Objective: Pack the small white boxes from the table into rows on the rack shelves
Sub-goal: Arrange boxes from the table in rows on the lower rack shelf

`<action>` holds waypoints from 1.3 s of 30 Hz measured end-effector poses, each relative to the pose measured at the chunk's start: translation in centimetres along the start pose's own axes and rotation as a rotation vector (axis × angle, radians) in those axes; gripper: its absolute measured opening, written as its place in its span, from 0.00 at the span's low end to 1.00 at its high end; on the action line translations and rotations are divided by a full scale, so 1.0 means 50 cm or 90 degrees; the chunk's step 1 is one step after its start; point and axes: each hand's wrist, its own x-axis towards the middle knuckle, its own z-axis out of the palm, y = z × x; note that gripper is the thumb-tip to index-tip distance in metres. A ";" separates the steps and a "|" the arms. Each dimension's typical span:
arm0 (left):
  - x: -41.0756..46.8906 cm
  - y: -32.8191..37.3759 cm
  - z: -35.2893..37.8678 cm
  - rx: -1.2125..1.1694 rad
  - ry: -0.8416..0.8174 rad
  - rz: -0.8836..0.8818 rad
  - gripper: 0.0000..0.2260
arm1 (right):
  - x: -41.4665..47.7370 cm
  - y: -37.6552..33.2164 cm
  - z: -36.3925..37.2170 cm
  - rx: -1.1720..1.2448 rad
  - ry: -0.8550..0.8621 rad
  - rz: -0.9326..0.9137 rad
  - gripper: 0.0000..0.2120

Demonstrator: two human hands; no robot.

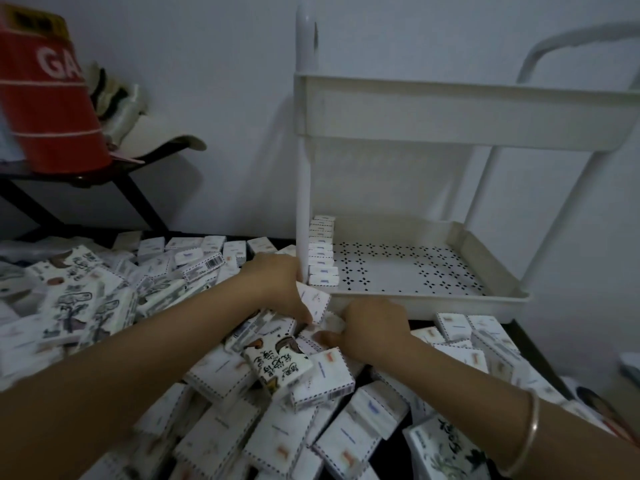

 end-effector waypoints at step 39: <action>0.229 0.156 -0.124 0.170 0.181 0.137 0.31 | 0.220 0.187 -0.088 0.811 0.015 0.128 0.17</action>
